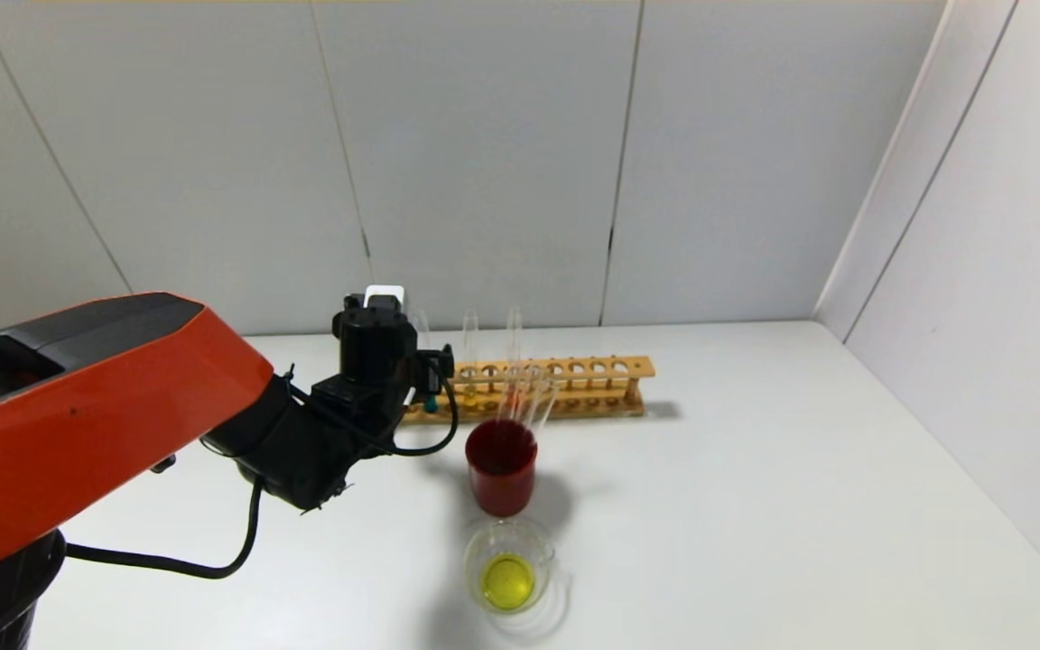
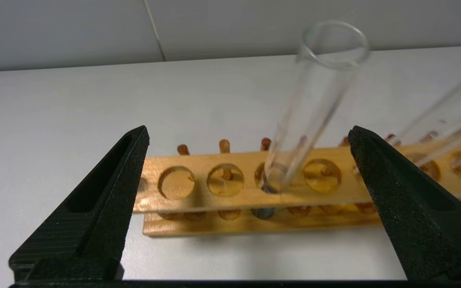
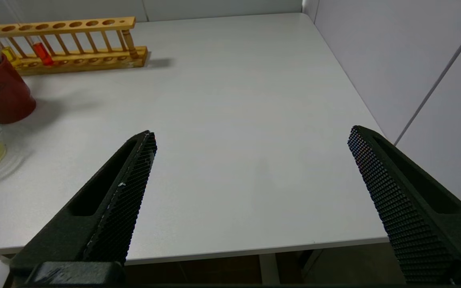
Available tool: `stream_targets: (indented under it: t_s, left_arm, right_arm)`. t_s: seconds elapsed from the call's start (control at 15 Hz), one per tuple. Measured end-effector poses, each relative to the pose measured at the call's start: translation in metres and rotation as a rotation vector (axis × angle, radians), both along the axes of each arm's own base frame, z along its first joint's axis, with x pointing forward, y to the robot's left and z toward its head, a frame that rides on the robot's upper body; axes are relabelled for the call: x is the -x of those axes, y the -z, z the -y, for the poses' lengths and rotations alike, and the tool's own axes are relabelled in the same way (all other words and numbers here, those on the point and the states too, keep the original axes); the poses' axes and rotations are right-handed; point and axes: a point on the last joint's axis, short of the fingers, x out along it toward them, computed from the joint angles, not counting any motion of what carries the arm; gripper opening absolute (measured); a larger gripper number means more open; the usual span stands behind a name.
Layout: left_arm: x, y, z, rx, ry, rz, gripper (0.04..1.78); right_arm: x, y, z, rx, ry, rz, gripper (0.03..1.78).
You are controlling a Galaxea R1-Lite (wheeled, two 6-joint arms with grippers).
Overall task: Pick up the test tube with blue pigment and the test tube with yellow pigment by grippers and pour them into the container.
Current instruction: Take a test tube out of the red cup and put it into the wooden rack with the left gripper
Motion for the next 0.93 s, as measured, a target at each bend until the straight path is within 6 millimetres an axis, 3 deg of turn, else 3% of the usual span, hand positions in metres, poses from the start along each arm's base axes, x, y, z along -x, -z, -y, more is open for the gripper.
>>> stream_targets:
  t_s: [0.93]
  left_arm:
    - [-0.014, 0.001, 0.009, 0.006, 0.019, 0.003, 1.75]
  right_arm:
    - [0.000, 0.000, 0.000, 0.000, -0.001, 0.001, 1.75]
